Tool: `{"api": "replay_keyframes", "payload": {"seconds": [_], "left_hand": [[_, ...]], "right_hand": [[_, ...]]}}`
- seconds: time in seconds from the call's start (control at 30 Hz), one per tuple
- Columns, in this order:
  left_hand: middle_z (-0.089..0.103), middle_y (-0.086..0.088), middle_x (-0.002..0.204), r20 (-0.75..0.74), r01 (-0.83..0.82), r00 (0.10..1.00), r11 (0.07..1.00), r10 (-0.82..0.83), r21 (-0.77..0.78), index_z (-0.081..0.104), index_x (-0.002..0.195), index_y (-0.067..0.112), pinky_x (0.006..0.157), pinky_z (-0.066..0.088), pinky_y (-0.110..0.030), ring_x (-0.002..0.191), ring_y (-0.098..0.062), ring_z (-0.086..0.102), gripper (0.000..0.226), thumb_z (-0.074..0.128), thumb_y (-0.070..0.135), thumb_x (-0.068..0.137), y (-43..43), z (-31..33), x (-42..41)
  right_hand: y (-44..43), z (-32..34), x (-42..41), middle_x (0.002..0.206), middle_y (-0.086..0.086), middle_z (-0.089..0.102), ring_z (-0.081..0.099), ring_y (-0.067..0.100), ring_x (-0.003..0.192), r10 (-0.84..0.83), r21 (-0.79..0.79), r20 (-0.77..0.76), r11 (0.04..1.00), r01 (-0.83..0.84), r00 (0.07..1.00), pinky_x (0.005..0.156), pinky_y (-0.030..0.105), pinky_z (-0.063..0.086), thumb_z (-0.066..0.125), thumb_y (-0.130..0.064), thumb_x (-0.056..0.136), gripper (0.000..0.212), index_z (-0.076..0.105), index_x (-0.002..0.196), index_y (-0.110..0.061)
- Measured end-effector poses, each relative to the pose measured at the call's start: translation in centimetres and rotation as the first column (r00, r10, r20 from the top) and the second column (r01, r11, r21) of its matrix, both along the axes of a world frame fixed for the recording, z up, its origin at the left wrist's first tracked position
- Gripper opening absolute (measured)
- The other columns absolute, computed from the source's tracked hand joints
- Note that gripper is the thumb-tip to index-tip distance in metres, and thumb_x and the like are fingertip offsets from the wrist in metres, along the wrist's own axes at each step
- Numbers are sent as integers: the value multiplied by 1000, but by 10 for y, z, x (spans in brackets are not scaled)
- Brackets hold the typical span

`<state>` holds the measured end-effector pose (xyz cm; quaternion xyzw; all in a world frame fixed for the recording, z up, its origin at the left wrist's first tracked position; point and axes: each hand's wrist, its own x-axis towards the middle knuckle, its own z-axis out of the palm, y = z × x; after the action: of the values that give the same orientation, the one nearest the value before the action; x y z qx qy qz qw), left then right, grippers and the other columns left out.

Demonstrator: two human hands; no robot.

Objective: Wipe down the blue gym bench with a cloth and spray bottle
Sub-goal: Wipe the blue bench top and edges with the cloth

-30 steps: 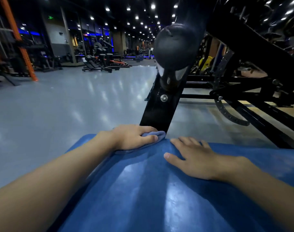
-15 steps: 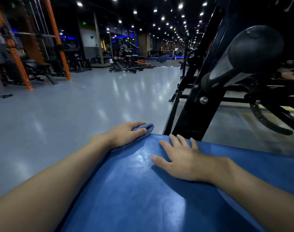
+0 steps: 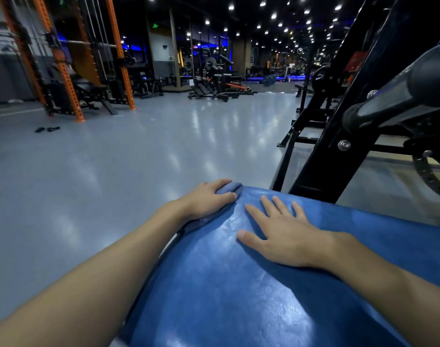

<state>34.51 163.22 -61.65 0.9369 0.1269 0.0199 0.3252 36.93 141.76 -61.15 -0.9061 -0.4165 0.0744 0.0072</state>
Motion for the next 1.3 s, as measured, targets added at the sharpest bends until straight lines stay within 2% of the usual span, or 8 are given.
{"api": "replay_keyframes", "payload": {"seconds": [0.17,0.33,0.47,0.6,0.83,1.1,1.23,1.3], "left_hand": [[55,17,136,-13,-30,999,997,29,-75,40,143,49,102,36,-28,123,-9,52,51,52,50,93,-10,3,-31],[56,23,133,-3,-77,997,989,77,-128,42,133,60,111,37,-36,122,-7,54,49,50,58,84,-16,-2,-81],[54,28,133,1,-101,995,979,103,-179,42,130,64,110,37,-33,123,-3,53,50,50,61,81,-22,-3,-123],[53,33,133,28,-119,991,973,127,-199,43,135,58,107,37,-28,122,4,52,45,51,54,90,-28,-6,-162],[51,33,134,40,-184,982,981,187,-61,32,138,63,98,36,-23,120,-1,52,46,44,60,94,-44,-9,-210],[63,10,119,117,-235,968,966,222,108,28,136,67,95,46,-37,108,-13,58,46,34,69,90,-56,-22,-238],[54,7,104,95,-230,972,953,214,200,26,133,68,85,44,-32,98,-16,56,42,37,63,92,-61,-23,-262],[52,8,95,67,-182,983,928,170,326,33,127,67,81,49,-37,91,-19,59,41,35,63,86,-59,-12,-277]], "right_hand": [[1,2,-6,163,4,-7,-16,22,149,-46,-17,-7,999,46,999,115,59,-8,17,-71,91,71,7,152,-36],[7,8,-51,162,3,7,-9,23,149,26,7,-20,1000,-26,999,114,61,-3,14,-68,92,69,26,147,-28],[-3,3,-99,163,5,1,-18,25,148,144,-20,60,989,-143,988,112,63,-10,14,-66,93,73,15,152,-23],[-6,-7,-119,163,5,-12,-17,24,148,114,10,27,993,-114,993,114,61,-8,13,-66,93,77,-1,155,-22],[-5,-12,-117,163,3,-7,-11,22,149,96,49,33,994,-98,995,114,60,-6,13,-69,92,77,5,154,-24],[-4,-13,-114,163,1,-3,-9,20,149,83,110,2,990,-83,997,114,60,-5,17,-71,90,78,11,153,-26],[-8,-11,-118,158,-1,21,8,19,147,58,208,29,976,-63,998,115,57,1,24,-71,89,70,33,144,-28],[-14,-9,-130,141,-4,42,25,19,140,32,263,84,963,-54,996,114,58,6,27,-63,93,55,50,129,-27]]}}
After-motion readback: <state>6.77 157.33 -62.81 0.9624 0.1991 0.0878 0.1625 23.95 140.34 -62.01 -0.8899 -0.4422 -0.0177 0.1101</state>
